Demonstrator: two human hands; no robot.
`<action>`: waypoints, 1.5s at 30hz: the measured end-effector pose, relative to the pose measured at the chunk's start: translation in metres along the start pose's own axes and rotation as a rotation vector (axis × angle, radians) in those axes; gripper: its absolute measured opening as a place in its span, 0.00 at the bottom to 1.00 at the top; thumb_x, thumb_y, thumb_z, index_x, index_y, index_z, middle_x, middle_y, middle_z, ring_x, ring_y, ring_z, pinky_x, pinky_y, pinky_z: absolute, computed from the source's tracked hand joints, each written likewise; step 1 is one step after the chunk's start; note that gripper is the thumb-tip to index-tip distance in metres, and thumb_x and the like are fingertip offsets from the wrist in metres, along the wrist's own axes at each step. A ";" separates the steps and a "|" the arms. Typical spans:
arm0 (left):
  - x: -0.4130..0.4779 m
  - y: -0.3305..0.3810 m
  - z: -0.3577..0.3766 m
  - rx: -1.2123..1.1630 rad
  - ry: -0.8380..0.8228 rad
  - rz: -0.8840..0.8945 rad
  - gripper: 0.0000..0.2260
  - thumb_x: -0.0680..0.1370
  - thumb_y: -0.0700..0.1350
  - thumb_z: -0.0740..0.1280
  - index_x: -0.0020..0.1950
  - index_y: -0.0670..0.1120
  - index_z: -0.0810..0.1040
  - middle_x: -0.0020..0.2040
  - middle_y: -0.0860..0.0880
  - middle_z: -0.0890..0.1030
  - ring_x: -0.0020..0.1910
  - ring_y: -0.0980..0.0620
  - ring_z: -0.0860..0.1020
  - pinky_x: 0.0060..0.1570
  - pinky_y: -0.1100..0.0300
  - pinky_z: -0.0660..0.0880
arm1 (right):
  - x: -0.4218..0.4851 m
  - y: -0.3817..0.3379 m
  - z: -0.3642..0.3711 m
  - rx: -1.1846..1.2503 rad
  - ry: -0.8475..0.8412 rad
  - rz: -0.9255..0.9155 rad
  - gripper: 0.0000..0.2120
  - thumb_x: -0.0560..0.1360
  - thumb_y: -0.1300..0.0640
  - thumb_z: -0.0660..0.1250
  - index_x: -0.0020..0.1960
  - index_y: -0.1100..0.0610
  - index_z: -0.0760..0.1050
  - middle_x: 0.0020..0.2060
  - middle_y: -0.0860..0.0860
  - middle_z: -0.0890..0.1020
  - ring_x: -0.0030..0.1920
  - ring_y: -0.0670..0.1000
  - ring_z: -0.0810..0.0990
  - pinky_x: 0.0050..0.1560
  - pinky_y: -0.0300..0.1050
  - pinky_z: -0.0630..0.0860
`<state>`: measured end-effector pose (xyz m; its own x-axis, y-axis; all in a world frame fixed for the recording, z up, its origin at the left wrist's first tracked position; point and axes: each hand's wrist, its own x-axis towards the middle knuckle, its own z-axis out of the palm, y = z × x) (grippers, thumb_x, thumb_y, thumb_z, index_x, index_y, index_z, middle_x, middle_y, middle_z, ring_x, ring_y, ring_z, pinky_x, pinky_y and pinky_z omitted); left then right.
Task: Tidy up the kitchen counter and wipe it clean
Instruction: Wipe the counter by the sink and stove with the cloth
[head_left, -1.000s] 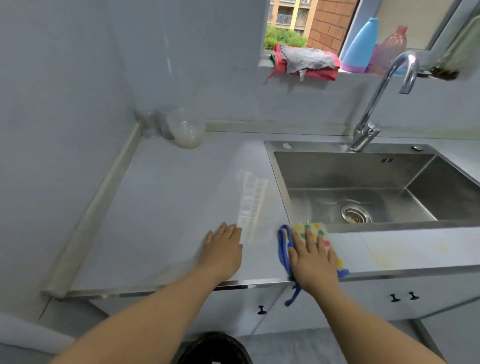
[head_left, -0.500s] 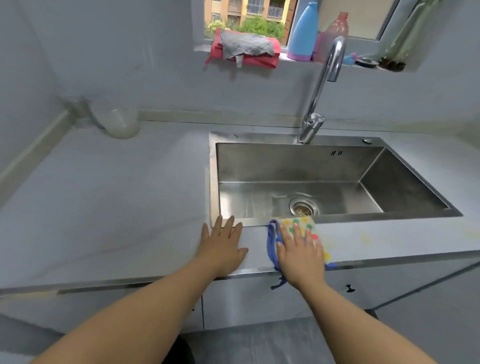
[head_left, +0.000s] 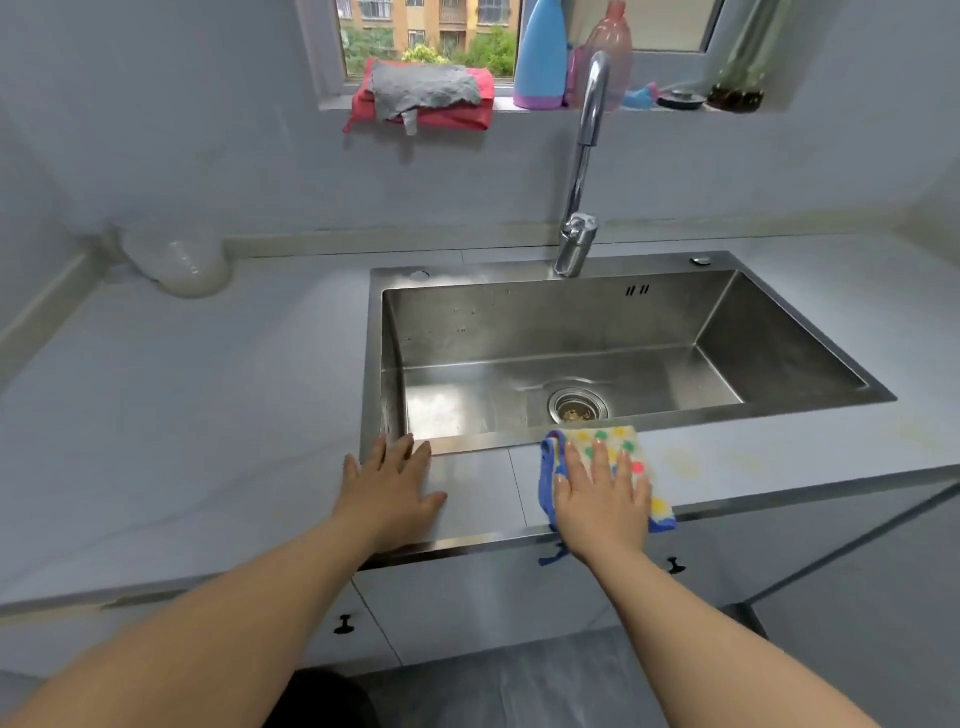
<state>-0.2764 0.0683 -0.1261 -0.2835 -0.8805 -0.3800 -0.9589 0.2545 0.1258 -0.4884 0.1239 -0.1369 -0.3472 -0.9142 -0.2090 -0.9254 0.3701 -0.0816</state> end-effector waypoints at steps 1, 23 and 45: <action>0.001 0.002 0.001 0.005 0.026 -0.008 0.30 0.80 0.59 0.51 0.78 0.50 0.45 0.78 0.49 0.45 0.77 0.44 0.42 0.74 0.44 0.44 | -0.004 -0.013 0.003 0.016 0.004 -0.044 0.25 0.82 0.45 0.41 0.77 0.45 0.39 0.78 0.50 0.42 0.77 0.56 0.40 0.75 0.55 0.38; 0.086 0.096 -0.018 0.077 0.093 0.383 0.17 0.83 0.49 0.48 0.71 0.51 0.62 0.66 0.47 0.73 0.62 0.42 0.71 0.58 0.52 0.68 | 0.017 0.062 -0.006 -0.037 -0.030 0.170 0.34 0.71 0.39 0.27 0.77 0.44 0.38 0.78 0.48 0.43 0.77 0.54 0.42 0.76 0.51 0.40; 0.101 0.200 -0.015 -0.203 0.158 0.155 0.21 0.82 0.56 0.47 0.58 0.50 0.77 0.55 0.46 0.81 0.57 0.44 0.77 0.53 0.55 0.72 | 0.057 0.146 -0.024 -0.005 0.033 -0.068 0.32 0.74 0.42 0.31 0.76 0.41 0.50 0.78 0.48 0.50 0.77 0.56 0.48 0.75 0.54 0.44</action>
<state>-0.4966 0.0247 -0.1252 -0.4053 -0.8928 -0.1966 -0.8773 0.3194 0.3583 -0.6467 0.1213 -0.1370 -0.2886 -0.9420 -0.1712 -0.9476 0.3066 -0.0899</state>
